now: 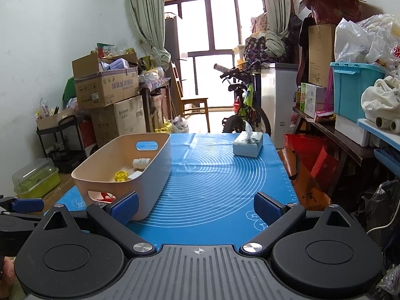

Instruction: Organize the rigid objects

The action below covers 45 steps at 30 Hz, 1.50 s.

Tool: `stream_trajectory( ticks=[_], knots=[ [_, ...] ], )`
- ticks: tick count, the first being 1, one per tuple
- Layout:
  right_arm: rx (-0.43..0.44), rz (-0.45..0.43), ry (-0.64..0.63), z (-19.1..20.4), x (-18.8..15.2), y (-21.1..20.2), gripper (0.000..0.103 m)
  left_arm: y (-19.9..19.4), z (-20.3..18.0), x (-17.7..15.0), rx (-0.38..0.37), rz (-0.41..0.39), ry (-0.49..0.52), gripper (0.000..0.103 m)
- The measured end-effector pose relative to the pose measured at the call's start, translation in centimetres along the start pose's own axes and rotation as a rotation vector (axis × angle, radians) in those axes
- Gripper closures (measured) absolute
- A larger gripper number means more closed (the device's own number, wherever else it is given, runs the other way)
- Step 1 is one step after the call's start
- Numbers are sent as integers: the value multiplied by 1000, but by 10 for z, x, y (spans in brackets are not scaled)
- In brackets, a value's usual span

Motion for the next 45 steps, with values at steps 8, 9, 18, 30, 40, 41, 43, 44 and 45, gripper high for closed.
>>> stream_trajectory(
  ticks=[8, 9, 18, 30, 40, 41, 43, 44, 45],
  knots=[
    [-4, -1, 8, -2, -1, 1, 5, 1, 2, -1, -3, 2, -4, 27],
    [-4, -1, 5, -1, -2, 1, 5, 1, 2, 0, -2, 3, -4, 27],
    [-6, -1, 2, -2, -2, 1, 5, 2, 4, 0, 4, 6, -8, 27],
    [-7, 7, -2, -4, -3, 2, 5, 2, 3, 0, 4, 5, -8, 27],
    [-8, 10, -5, -5, -4, 3, 5, 1, 4, 1, 3, 5, -9, 27],
    [-8, 12, -5, -5, -4, 4, 5, 1, 4, 2, 3, 5, -8, 27],
    [-9, 15, -7, -6, -5, 4, 5, 0, 4, 2, 6, 2, -9, 27],
    [-9, 16, -8, -6, -4, 5, 5, 0, 5, 2, 6, 2, -10, 27],
    [-9, 17, -8, -7, -4, 5, 5, 0, 5, 2, 6, 3, -10, 27]
  ],
)
Point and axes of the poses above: each gripper's, at about its wrist camera, not at the fingertips, and y roughly the way its jaws point, z to its left, x to its top, the point moved 10 cm from there along y, roughly the way its jaws point, and after that the axes turned 4 degrees about -y, right-handed, at the moved point
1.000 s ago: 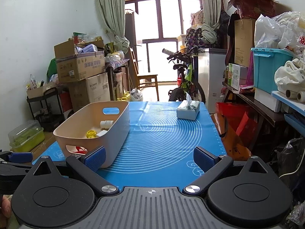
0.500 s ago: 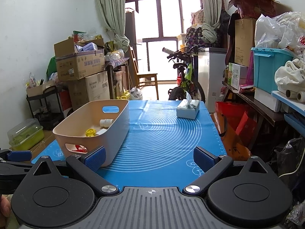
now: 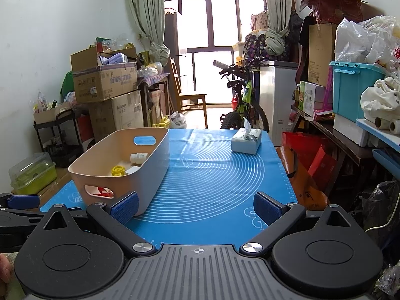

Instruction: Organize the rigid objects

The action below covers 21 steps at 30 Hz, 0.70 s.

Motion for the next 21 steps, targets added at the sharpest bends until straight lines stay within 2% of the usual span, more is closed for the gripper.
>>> stream_trajectory(
  ticks=[21],
  knots=[
    [1, 6, -2, -1, -1, 2, 5, 1, 2, 0, 5, 4, -3, 27]
  ],
)
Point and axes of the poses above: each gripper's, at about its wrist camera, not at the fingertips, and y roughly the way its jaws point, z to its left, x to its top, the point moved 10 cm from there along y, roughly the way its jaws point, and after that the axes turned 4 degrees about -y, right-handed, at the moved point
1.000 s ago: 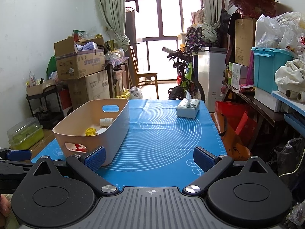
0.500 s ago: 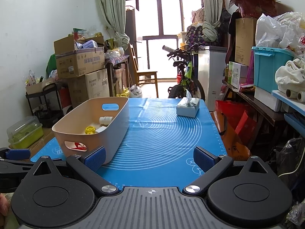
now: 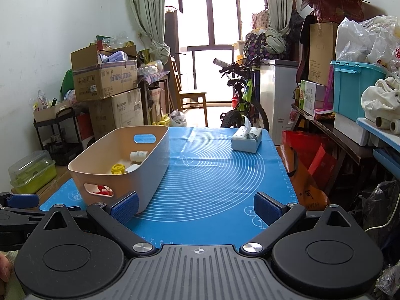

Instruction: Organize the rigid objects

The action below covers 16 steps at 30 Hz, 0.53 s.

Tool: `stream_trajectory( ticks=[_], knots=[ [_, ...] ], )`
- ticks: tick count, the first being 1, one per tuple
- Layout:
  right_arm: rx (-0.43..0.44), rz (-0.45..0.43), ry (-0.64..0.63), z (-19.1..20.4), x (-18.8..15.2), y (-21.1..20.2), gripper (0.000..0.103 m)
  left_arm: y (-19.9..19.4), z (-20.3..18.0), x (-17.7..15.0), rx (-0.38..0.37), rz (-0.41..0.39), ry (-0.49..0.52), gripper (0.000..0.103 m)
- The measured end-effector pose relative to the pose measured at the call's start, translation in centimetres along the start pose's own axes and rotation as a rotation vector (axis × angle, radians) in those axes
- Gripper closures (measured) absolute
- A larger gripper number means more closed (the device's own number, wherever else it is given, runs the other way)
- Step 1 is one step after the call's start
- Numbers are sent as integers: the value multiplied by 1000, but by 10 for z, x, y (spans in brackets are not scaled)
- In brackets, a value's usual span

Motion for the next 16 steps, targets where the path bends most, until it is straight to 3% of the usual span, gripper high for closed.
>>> stream_trajectory(
  ticks=[16],
  knots=[
    [0, 0, -1, 0, 1, 0, 5, 0, 1, 0, 0, -2, 2, 27]
  ],
)
Point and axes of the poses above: each gripper's, at about its wrist camera, not at the fingertips, and y roughly the way its jaws point, z to its left, x to its top, the point moved 10 cm from there along y, roughly the way its jaws point, and after that the axes turned 4 degrees about -y, right-handed, at the moved point
